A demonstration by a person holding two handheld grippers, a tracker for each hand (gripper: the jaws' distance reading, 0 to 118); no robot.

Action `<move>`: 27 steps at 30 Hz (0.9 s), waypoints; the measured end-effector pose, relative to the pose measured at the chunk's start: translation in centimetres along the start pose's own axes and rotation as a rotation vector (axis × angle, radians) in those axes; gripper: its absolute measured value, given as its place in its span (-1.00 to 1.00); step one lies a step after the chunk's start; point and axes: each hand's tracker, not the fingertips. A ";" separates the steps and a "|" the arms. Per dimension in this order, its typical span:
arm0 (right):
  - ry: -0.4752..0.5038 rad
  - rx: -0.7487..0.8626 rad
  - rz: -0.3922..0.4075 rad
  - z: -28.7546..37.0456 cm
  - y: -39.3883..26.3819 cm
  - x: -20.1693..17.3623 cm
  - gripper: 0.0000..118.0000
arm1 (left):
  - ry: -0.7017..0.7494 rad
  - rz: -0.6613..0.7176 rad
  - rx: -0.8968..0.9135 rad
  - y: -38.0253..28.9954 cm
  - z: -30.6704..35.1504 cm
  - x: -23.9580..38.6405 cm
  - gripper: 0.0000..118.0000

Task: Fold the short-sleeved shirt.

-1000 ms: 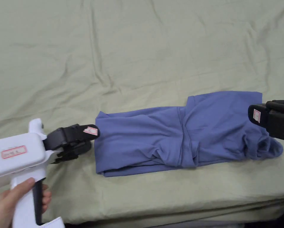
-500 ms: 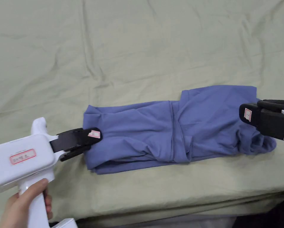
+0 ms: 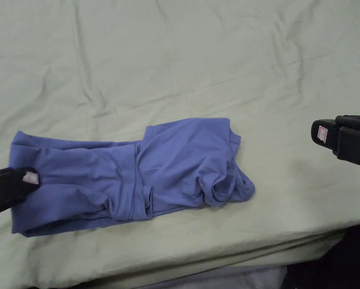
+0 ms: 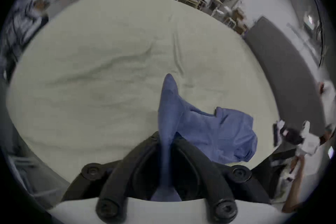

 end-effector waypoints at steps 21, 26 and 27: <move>-0.031 0.050 -0.060 2.8 -1.3 2.5 -0.96 | -0.355 0.043 -0.141 1.9 -6.3 10.3 0.65; -0.037 0.046 -0.042 2.8 -1.1 1.9 -0.96 | -0.274 -0.111 -0.120 -2.3 -8.6 15.0 -0.90; -0.041 0.047 -0.039 2.9 -1.1 1.9 -0.96 | -0.327 -0.130 -0.137 -3.0 -9.9 16.0 -0.90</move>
